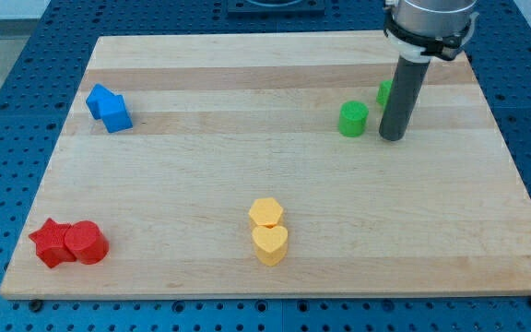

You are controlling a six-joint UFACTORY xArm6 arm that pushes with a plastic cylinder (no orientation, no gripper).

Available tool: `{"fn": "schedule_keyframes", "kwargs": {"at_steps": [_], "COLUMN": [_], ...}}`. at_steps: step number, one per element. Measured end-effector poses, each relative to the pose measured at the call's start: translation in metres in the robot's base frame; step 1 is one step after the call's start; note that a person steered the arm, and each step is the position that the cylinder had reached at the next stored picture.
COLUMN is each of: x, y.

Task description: Push the green circle towards the center

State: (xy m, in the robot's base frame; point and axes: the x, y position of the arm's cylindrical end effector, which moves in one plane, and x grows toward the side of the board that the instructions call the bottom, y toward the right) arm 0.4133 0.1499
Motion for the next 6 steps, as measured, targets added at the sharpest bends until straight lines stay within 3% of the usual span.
{"fn": "schedule_keyframes", "kwargs": {"at_steps": [2, 6], "x": [-0.022, -0.022], "y": [-0.044, -0.165]}}
